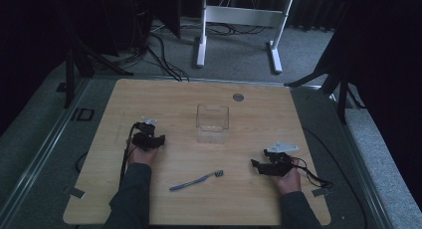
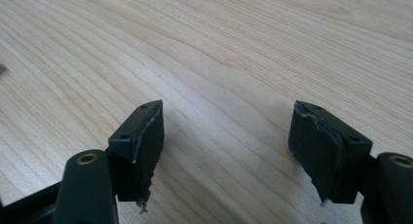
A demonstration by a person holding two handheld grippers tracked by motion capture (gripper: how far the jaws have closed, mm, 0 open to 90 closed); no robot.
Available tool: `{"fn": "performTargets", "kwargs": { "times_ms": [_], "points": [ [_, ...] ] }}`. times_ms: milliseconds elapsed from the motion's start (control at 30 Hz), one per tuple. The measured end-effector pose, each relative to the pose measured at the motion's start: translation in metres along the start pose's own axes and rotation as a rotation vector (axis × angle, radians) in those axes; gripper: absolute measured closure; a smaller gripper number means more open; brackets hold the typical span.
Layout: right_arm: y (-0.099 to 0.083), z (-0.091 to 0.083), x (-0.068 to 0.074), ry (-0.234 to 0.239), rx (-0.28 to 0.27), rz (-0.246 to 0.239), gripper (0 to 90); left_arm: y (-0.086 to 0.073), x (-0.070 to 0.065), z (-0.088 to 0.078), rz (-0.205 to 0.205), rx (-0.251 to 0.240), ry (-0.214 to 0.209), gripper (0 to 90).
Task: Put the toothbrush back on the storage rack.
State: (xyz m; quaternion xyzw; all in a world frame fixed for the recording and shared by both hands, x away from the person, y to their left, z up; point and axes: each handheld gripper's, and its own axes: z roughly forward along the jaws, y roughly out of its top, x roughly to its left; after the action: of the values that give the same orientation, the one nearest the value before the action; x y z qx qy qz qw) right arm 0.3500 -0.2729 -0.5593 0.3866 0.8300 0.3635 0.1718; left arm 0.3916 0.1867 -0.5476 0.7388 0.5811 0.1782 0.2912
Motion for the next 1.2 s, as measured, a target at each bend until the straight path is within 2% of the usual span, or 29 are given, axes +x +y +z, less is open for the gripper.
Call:
{"fn": "performTargets", "kwargs": {
  "times_ms": [100,300,433,633,800,967,1000,1033,1067,1200],
  "points": [
    [0.000,0.000,0.000,-0.002,0.000,0.002,28.7,-0.001,0.002,-0.004,0.003,0.015,-0.026,51.4],
    [0.000,0.000,0.001,-0.006,0.001,0.007,28.7,-0.001,0.004,-0.014,0.018,-0.014,-0.046,51.7],
    [0.000,0.000,0.001,-0.006,0.001,0.008,28.7,0.003,0.003,-0.028,0.039,-0.046,-0.061,51.7],
    [0.000,0.000,0.001,-0.006,0.001,0.008,28.7,0.007,0.000,-0.045,0.062,-0.088,-0.055,54.5],
    [0.000,0.000,0.001,-0.006,0.001,0.008,28.6,0.006,-0.003,-0.061,0.075,-0.129,-0.077,55.0],
    [0.000,0.000,0.001,-0.006,0.001,0.008,28.6,0.005,-0.008,-0.065,0.085,-0.122,-0.103,55.3],
    [0.000,0.000,0.001,-0.006,0.001,0.008,28.6,0.004,-0.011,-0.067,0.084,-0.114,-0.131,55.3],
    [0.000,0.000,0.001,-0.006,0.002,0.008,28.6,0.004,-0.011,-0.067,0.084,-0.114,-0.131,55.5],
    [0.000,0.000,0.001,-0.006,0.001,0.008,28.6,0.004,-0.015,-0.068,0.095,-0.108,-0.147,55.6],
    [0.000,0.000,0.001,-0.006,0.000,0.007,28.6,0.004,-0.023,-0.070,0.123,-0.099,-0.160,55.4]
  ]
}}
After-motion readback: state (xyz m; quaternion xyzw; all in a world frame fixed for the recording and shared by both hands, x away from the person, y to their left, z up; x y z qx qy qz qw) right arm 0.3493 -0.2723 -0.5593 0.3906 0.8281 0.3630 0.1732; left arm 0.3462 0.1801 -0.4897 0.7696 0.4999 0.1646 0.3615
